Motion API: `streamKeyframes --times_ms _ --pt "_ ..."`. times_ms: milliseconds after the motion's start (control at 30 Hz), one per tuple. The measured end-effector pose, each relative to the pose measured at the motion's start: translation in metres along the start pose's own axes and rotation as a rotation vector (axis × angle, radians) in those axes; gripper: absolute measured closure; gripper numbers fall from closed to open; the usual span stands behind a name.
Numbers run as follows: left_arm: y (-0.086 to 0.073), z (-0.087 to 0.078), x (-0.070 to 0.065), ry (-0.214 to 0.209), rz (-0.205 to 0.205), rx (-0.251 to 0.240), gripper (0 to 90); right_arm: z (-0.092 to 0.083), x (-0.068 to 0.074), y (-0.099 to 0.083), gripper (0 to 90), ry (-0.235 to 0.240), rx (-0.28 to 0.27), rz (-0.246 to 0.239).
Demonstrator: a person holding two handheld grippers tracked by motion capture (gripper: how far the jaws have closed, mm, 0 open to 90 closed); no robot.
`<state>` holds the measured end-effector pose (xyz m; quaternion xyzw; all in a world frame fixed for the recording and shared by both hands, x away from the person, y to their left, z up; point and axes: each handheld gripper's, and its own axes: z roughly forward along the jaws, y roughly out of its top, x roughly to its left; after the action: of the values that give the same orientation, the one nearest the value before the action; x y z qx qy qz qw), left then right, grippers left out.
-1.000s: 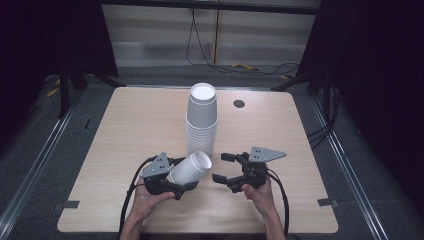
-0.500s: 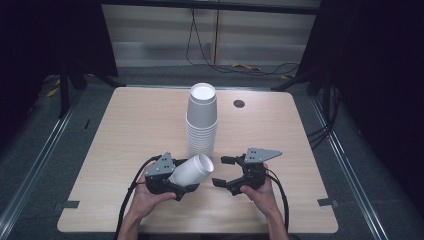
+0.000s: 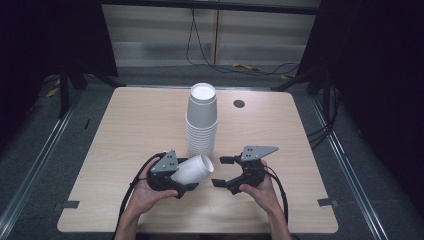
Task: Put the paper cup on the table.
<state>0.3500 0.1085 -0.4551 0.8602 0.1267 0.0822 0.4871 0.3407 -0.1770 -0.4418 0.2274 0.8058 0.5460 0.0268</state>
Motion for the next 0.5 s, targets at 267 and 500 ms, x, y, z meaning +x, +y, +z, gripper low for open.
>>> streamKeyframes --times_ms 267,500 --pt "0.0073 0.0043 -0.0045 -0.013 0.040 0.044 16.2 -0.0009 0.0041 -0.0025 13.7 0.011 0.020 -0.010" --pt "0.0104 0.0088 -0.0053 -0.029 0.069 0.093 16.4 0.0010 0.0063 -0.0020 13.6 0.012 0.077 -0.036"
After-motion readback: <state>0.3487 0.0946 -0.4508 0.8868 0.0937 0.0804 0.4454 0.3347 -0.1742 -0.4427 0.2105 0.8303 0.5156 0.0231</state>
